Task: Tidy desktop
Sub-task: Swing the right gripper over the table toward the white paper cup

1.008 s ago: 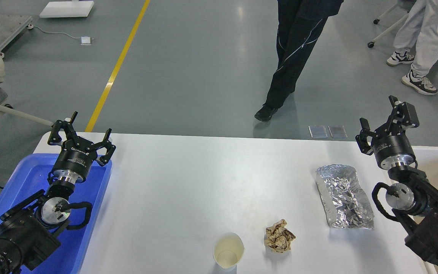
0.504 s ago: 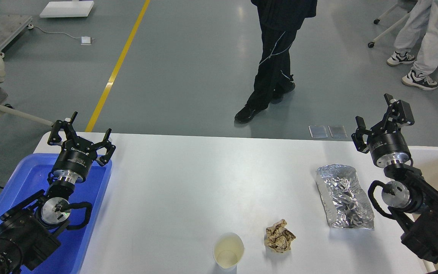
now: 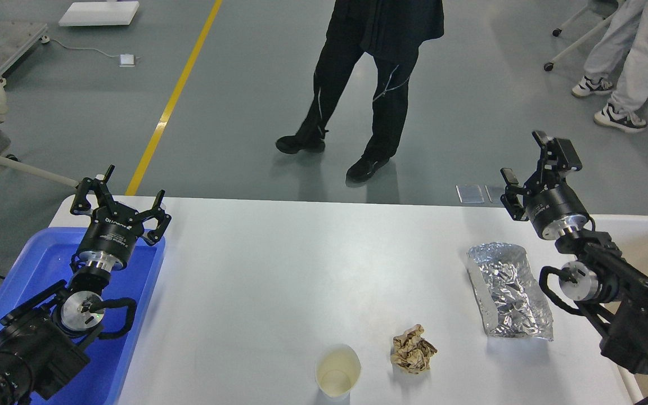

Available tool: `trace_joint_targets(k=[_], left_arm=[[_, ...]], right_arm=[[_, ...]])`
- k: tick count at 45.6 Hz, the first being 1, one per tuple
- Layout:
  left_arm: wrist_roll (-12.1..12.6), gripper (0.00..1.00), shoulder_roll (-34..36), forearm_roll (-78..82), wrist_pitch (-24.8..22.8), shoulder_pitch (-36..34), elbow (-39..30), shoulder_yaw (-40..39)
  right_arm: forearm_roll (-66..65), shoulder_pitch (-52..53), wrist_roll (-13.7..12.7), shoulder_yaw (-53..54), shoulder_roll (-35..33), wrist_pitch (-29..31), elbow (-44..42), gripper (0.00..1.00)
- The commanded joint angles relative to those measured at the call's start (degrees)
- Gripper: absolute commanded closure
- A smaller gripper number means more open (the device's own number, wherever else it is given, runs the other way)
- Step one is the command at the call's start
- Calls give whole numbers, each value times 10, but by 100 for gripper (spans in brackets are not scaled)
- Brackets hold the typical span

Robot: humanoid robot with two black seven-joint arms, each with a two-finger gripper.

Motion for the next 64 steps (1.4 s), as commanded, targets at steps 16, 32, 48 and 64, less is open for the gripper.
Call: trace_joint_targets(k=[16, 32, 48, 64], left_arm=[[0, 0, 0, 0, 0, 0, 0, 0], [0, 0, 0, 0, 0, 0, 0, 0], [0, 0, 0, 0, 0, 0, 0, 1], [0, 0, 0, 0, 0, 0, 0, 1]], right_arm=[[-123, 243, 0, -504, -132, -2, 96, 0], [-293, 403, -1, -678, -191, 4, 352, 0], [-361, 493, -35, -833, -167, 22, 395, 0], [-356, 515, -57, -840, -67, 38, 426, 0]])
